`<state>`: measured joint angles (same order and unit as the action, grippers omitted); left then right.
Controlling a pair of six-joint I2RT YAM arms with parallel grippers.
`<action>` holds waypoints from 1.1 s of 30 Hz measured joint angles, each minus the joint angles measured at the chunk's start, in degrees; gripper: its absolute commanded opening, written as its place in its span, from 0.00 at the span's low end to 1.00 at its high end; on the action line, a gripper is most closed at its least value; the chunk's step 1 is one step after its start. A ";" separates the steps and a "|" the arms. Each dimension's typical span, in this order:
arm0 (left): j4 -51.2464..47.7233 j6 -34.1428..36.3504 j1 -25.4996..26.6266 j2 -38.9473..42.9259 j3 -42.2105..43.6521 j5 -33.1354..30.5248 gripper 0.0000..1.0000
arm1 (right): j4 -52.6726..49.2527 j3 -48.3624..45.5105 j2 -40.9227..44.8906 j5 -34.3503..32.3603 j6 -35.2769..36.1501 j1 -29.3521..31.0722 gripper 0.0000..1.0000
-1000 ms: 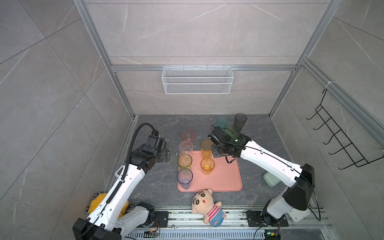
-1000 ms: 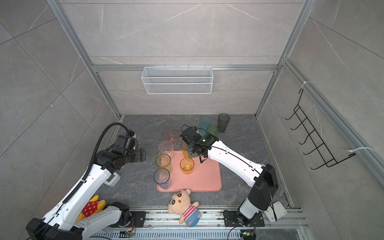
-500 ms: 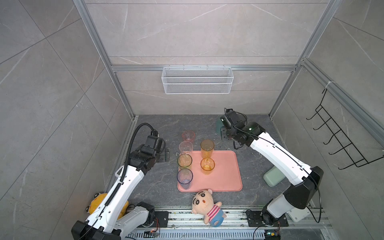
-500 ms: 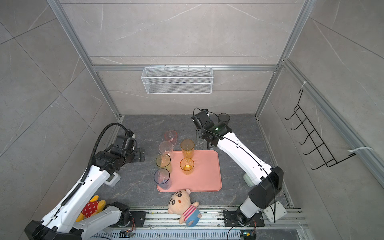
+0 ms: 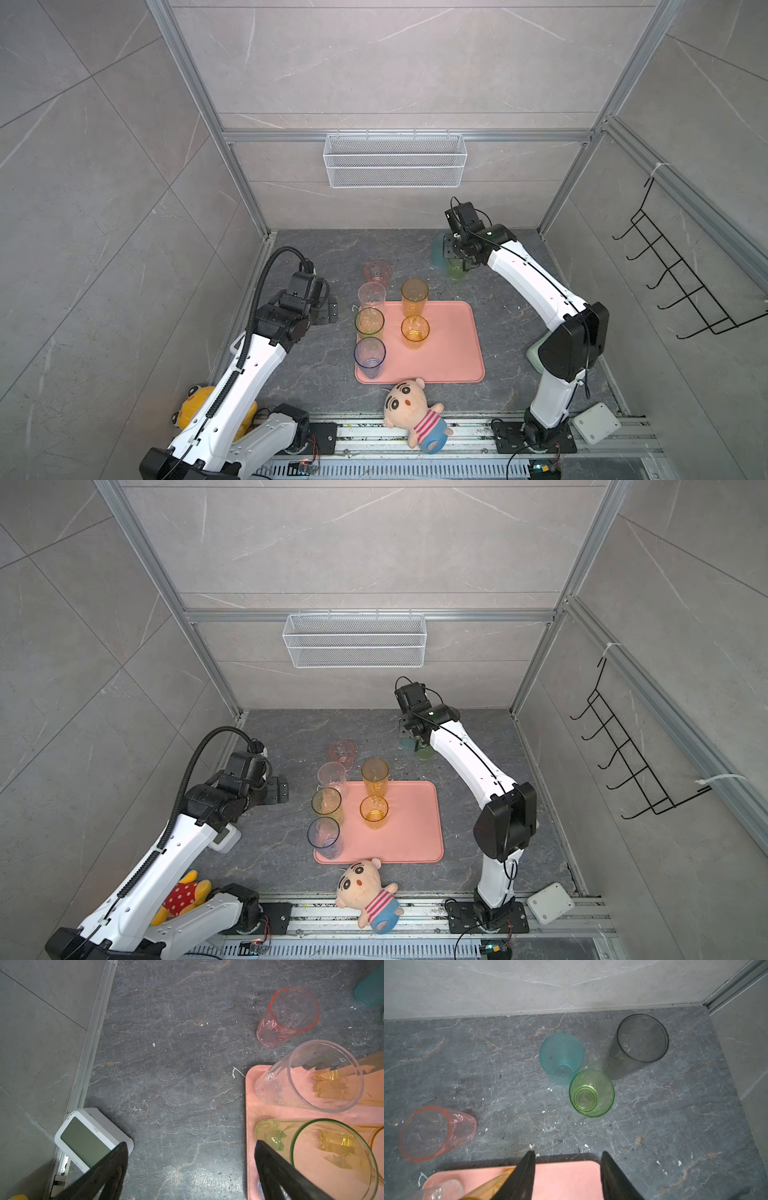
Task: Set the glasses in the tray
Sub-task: 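Move the right gripper over the dark grey glass beyond the tray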
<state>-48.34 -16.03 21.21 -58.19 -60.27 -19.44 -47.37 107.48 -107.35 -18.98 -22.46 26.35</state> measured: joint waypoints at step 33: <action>0.00 0.02 0.00 -0.28 0.09 -0.11 0.95 | 11.76 -0.68 -10.45 7.74 -9.55 -19.02 0.65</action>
<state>-48.34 -16.01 21.21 -58.48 -60.18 -19.55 -35.62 106.80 -117.80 -11.25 -32.01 7.33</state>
